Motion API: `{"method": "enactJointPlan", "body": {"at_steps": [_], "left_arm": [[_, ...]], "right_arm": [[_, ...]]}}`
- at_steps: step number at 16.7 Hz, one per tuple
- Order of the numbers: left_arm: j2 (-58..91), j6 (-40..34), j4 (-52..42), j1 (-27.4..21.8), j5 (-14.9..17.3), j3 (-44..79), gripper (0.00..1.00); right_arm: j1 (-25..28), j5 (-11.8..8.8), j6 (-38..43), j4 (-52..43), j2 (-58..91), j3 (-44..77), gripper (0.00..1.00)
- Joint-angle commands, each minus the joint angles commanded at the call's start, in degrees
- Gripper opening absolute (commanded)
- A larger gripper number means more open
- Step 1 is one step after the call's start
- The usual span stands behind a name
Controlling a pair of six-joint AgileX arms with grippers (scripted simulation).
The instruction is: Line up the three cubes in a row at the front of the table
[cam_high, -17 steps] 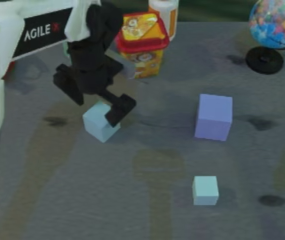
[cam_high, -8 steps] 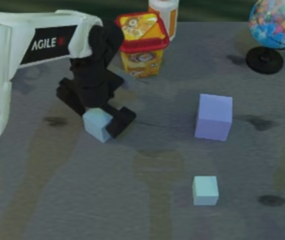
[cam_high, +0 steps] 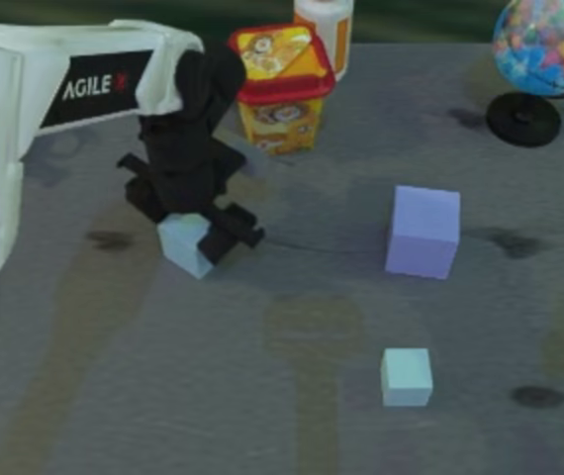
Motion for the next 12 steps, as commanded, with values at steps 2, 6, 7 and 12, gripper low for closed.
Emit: {"method": "enactJointPlan", "body": {"at_steps": [2, 6, 7, 12], "left_arm": [[0.0, 0.0, 0.0, 0.0, 0.0, 0.0, 0.17], [0.0, 0.0, 0.0, 0.0, 0.0, 0.0, 0.0], [0.0, 0.0, 0.0, 0.0, 0.0, 0.0, 0.0], [0.0, 0.0, 0.0, 0.0, 0.0, 0.0, 0.0]], "right_arm": [[0.0, 0.0, 0.0, 0.0, 0.0, 0.0, 1.0], [0.0, 0.0, 0.0, 0.0, 0.0, 0.0, 1.0], [0.0, 0.0, 0.0, 0.0, 0.0, 0.0, 1.0], [0.0, 0.0, 0.0, 0.0, 0.0, 0.0, 1.0]]}}
